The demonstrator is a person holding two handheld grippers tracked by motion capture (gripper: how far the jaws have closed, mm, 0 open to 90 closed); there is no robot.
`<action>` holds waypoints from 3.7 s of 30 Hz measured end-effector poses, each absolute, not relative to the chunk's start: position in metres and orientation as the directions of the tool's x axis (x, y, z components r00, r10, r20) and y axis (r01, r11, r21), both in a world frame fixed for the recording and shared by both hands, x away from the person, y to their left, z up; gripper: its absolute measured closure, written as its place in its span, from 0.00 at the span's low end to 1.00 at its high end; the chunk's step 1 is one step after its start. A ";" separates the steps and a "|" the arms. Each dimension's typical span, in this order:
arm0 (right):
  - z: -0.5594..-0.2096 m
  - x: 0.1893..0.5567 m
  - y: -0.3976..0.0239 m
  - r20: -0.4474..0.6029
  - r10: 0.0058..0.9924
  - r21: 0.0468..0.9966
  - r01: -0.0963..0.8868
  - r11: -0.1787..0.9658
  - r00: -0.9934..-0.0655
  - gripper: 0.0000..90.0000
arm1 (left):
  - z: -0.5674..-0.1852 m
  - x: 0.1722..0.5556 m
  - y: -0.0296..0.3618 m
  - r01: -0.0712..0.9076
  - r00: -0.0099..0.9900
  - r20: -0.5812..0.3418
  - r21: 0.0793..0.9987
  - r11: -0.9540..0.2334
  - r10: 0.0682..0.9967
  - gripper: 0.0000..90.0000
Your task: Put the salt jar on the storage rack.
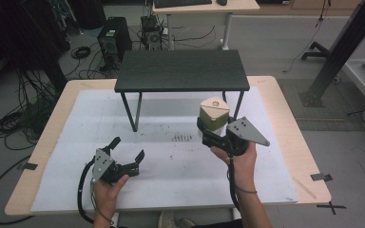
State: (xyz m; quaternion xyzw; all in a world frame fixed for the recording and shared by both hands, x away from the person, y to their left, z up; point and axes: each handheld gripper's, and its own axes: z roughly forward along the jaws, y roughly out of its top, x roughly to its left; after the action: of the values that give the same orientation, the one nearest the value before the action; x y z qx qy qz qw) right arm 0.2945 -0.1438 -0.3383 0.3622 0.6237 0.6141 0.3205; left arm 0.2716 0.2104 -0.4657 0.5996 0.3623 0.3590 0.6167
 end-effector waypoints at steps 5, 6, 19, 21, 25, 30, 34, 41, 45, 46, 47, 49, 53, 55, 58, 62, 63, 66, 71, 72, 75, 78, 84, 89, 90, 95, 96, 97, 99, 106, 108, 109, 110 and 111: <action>-0.322 0.305 -0.140 0.041 0.846 0.998 0.062 -0.009 -0.531 0.33 | -0.466 0.272 0.210 -0.007 0.480 -0.015 1.000 0.022 0.877 0.01; -0.322 0.305 -0.140 0.041 0.846 0.998 0.062 -0.009 -0.531 0.33 | -0.466 0.272 0.210 -0.007 0.480 -0.015 1.000 0.021 0.877 0.01; -0.290 0.329 -0.131 0.019 0.839 0.999 0.047 0.008 -0.543 0.33 | -0.466 0.272 0.210 -0.006 0.479 -0.021 1.000 0.027 0.877 0.01; -0.283 0.335 -0.129 0.014 0.838 0.999 0.045 0.013 -0.545 0.33 | -0.466 0.272 0.210 -0.006 0.479 -0.018 1.000 0.024 0.877 0.01; -0.277 0.342 -0.126 0.004 0.840 0.999 0.045 0.024 -0.542 0.33 | -0.466 0.272 0.210 -0.006 0.479 -0.019 1.000 0.024 0.877 0.01; -0.266 0.355 -0.123 -0.004 0.844 0.999 0.040 0.031 -0.536 0.33 | -0.466 0.272 0.210 -0.006 0.480 -0.018 1.000 0.024 0.877 0.01; -0.262 0.362 -0.122 0.000 0.846 0.999 0.042 0.027 -0.533 0.33 | -0.466 0.272 0.210 -0.006 0.479 -0.020 1.000 0.026 0.877 0.01; -0.256 0.379 -0.118 -0.009 0.853 0.998 0.045 0.038 -0.521 0.33 | -0.466 0.272 0.210 -0.007 0.479 -0.019 1.000 0.025 0.878 0.01; -0.253 0.391 -0.117 -0.008 0.860 0.998 0.047 0.037 -0.511 0.33 | -0.466 0.272 0.210 -0.006 0.479 -0.019 1.000 0.024 0.877 0.01; -0.253 0.391 -0.117 -0.008 0.860 0.998 0.047 0.037 -0.511 0.33 | -0.466 0.272 0.210 -0.006 0.479 -0.019 1.000 0.024 0.877 0.01; -0.252 0.393 -0.117 -0.007 0.861 0.998 0.047 0.036 -0.508 0.33 | -0.466 0.272 0.210 -0.006 0.480 -0.019 1.000 0.025 0.877 0.01; -0.252 0.397 -0.117 -0.002 0.863 0.998 0.050 0.031 -0.505 0.33 | -0.466 0.272 0.210 -0.006 0.481 -0.018 1.000 0.024 0.877 0.01; -0.250 0.407 -0.116 0.010 0.866 0.998 0.055 0.020 -0.500 0.33 | -0.466 0.272 0.211 -0.006 0.481 -0.017 1.000 0.022 0.877 0.01; -0.250 0.409 -0.115 0.009 0.867 0.998 0.055 0.022 -0.498 0.33 | -0.466 0.272 0.210 -0.005 0.481 -0.017 1.000 0.023 0.877 0.01; -0.251 0.415 -0.113 0.016 0.868 0.998 0.062 0.017 -0.496 0.33 | -0.466 0.272 0.211 -0.005 0.481 -0.017 1.000 0.022 0.877 0.01; -0.252 0.423 -0.110 0.032 0.868 0.998 0.069 0.003 -0.496 0.33 | -0.466 0.272 0.210 -0.006 0.481 -0.018 1.000 0.023 0.876 0.01; -0.253 0.425 -0.109 0.036 0.867 0.997 0.074 0.001 -0.496 0.33 | -0.466 0.272 0.210 -0.005 0.481 -0.018 1.000 0.024 0.876 0.01; -0.254 0.430 -0.106 0.033 0.870 0.997 0.075 0.005 -0.493 0.33 | -0.466 0.272 0.210 -0.006 0.481 -0.018 1.000 0.023 0.876 0.01; -0.256 0.438 -0.103 0.035 0.874 0.997 0.075 0.002 -0.485 0.33 | -0.466 0.272 0.210 -0.005 0.482 -0.020 1.000 0.025 0.876 0.01; -0.257 0.439 -0.103 0.036 0.875 0.997 0.077 0.001 -0.483 0.33 | -0.466 0.272 0.210 -0.005 0.482 -0.019 1.000 0.025 0.876 0.01; -0.259 0.441 -0.102 0.043 0.875 0.997 0.080 -0.005 -0.483 0.33 | -0.466 0.272 0.210 -0.004 0.482 -0.021 1.000 0.026 0.876 0.01; -0.260 0.442 -0.102 0.045 0.875 0.997 0.080 -0.007 -0.481 0.33 | -0.466 0.272 0.210 -0.005 0.482 -0.020 1.000 0.025 0.876 0.01; -0.260 0.443 -0.102 0.045 0.874 0.997 0.078 -0.009 -0.483 0.33 | -0.466 0.272 0.210 -0.005 0.481 -0.020 1.000 0.025 0.876 0.01; -0.261 0.442 -0.101 0.040 0.875 0.997 0.073 -0.005 -0.483 0.33 | -0.466 0.272 0.210 -0.005 0.481 -0.020 1.000 0.025 0.876 0.01; -0.261 0.442 -0.101 0.040 0.876 0.997 0.071 -0.006 -0.481 0.33 | -0.466 0.272 0.210 -0.005 0.482 -0.020 1.000 0.025 0.876 0.01; -0.261 0.443 -0.101 0.040 0.876 0.998 0.070 -0.008 -0.480 0.33 | -0.466 0.272 0.210 -0.004 0.482 -0.021 1.000 0.026 0.876 0.01; -0.261 0.443 -0.101 0.040 0.876 0.998 0.070 -0.008 -0.480 0.33 | -0.466 0.272 0.210 -0.004 0.482 -0.021 1.000 0.026 0.876 0.01; -0.261 0.443 -0.101 0.040 0.876 0.998 0.069 -0.008 -0.481 0.33 | -0.466 0.272 0.210 -0.005 0.482 -0.020 1.000 0.025 0.876 0.01; -0.262 0.443 -0.101 0.040 0.876 0.998 0.069 -0.008 -0.480 0.33 | -0.466 0.272 0.210 -0.005 0.481 -0.020 1.000 0.025 0.876 0.01; -0.262 0.443 -0.101 0.041 0.876 0.998 0.069 -0.008 -0.481 0.33 | -0.466 0.272 0.210 -0.005 0.481 -0.020 1.000 0.025 0.876 0.01; -0.262 0.443 -0.101 0.041 0.876 0.998 0.069 -0.008 -0.480 0.33 | -0.466 0.272 0.210 -0.005 0.481 -0.019 1.000 0.025 0.876 0.01; -0.262 0.443 -0.101 0.040 0.876 0.998 0.069 -0.008 -0.480 0.33 | -0.466 0.272 0.210 -0.005 0.481 -0.020 1.000 0.025 0.876 0.01; -0.262 0.443 -0.101 0.041 0.876 0.998 0.069 -0.008 -0.480 0.33 | -0.466 0.272 0.210 -0.005 0.481 -0.019 1.000 0.025 0.876 0.01; -0.262 0.443 -0.101 0.041 0.876 0.998 0.069 -0.008 -0.480 0.33 | -0.466 0.272 0.210 -0.005 0.482 -0.020 1.000 0.025 0.876 0.01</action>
State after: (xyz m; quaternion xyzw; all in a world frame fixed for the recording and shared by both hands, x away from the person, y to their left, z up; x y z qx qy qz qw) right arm 0.4433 -0.1012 -0.2616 0.3825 0.6181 0.5983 0.3373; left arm 0.2717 0.2102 -0.4657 0.5999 0.3631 0.3568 0.6172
